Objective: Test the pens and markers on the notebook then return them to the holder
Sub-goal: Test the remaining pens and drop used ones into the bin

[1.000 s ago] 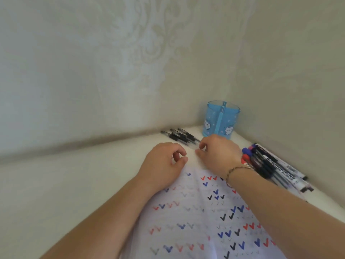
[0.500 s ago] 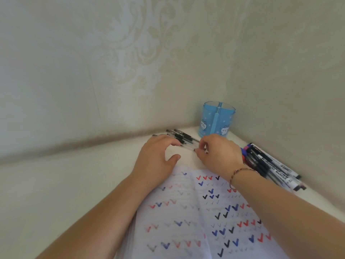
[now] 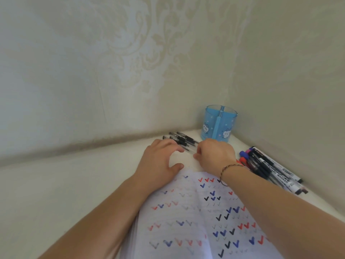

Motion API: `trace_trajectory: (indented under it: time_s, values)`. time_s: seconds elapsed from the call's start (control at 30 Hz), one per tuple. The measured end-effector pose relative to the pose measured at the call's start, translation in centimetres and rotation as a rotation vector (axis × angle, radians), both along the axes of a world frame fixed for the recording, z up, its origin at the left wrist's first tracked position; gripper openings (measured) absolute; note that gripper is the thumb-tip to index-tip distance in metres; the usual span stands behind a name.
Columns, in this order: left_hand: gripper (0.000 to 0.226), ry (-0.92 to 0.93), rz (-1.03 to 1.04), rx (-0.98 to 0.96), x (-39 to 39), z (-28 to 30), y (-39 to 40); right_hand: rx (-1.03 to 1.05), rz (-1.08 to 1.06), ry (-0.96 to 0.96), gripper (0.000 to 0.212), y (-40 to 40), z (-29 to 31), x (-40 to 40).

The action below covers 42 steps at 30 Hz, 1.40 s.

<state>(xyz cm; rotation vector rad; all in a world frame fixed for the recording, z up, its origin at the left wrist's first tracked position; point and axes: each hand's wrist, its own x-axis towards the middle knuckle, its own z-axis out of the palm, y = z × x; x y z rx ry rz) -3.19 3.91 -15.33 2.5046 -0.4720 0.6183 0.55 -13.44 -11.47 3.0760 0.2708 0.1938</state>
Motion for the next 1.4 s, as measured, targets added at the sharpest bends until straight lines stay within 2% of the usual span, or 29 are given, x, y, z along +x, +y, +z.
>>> trace_trajectory:
  time_s: [0.07,0.13,0.27,0.33,0.5,0.6,0.63,0.67,0.73,0.83,0.93,1.13,1.23,1.3,1.4]
  values:
    - [0.049,-0.027,0.008,0.009,-0.2,0.2,0.1,-0.015,0.011,-0.05,0.03,-0.4,0.3,-0.9]
    - [0.052,-0.112,-0.006,0.068,-0.5,0.6,0.1,0.054,0.025,-0.13,0.028,-1.3,0.9,-2.5]
    - [0.033,-0.291,-0.018,0.084,-1.6,1.6,-0.1,0.3,0.12,-0.352,0.018,-4.8,2.0,-7.4]
    - [0.03,-0.326,-0.054,0.085,-2.2,1.9,-0.4,0.483,0.144,-0.397,0.01,-6.5,2.7,-9.7]
    - [0.053,-0.033,-0.445,0.124,-4.0,2.2,-2.1,1.053,0.117,-0.374,0.01,-8.0,1.8,-12.4]
    - [0.043,0.04,-0.513,0.097,-4.8,2.2,-2.8,1.533,0.258,-0.175,0.034,-6.9,1.0,-13.6]
    - [0.039,0.055,-0.531,0.074,-5.0,2.3,-2.9,1.556,0.285,-0.08,0.038,-6.6,0.6,-13.7]
    - [0.036,0.067,-0.546,0.06,-5.1,2.4,-2.9,1.489,0.307,0.002,0.038,-6.3,0.2,-13.8]
    - [0.031,0.078,-0.569,0.058,-5.3,2.5,-2.9,1.368,0.315,0.073,0.029,-5.9,-0.4,-14.0]
    - [0.03,0.053,-0.605,0.04,-5.7,2.6,-3.1,1.438,0.281,0.089,0.015,-6.0,-0.5,-14.3]
    - [0.03,0.116,-0.652,-0.01,-5.7,2.8,-3.0,1.531,0.336,0.133,0.008,-6.3,-0.3,-14.3]
    - [0.027,0.225,-0.704,-0.12,-5.2,2.3,-2.8,1.392,0.381,0.102,0.014,-7.1,0.1,-14.1]
    - [0.029,0.299,-0.689,-0.162,-5.2,2.2,-2.5,1.584,0.381,0.1,0.007,-8.1,0.3,-13.9]
    - [0.025,0.279,-0.665,-0.149,-5.3,2.3,-2.3,1.646,0.385,0.185,0.014,-9.3,0.8,-14.1]
    - [0.025,0.267,-0.638,-0.171,-4.9,2.2,-2.3,1.406,0.333,0.297,0.009,-10.0,1.5,-15.6]
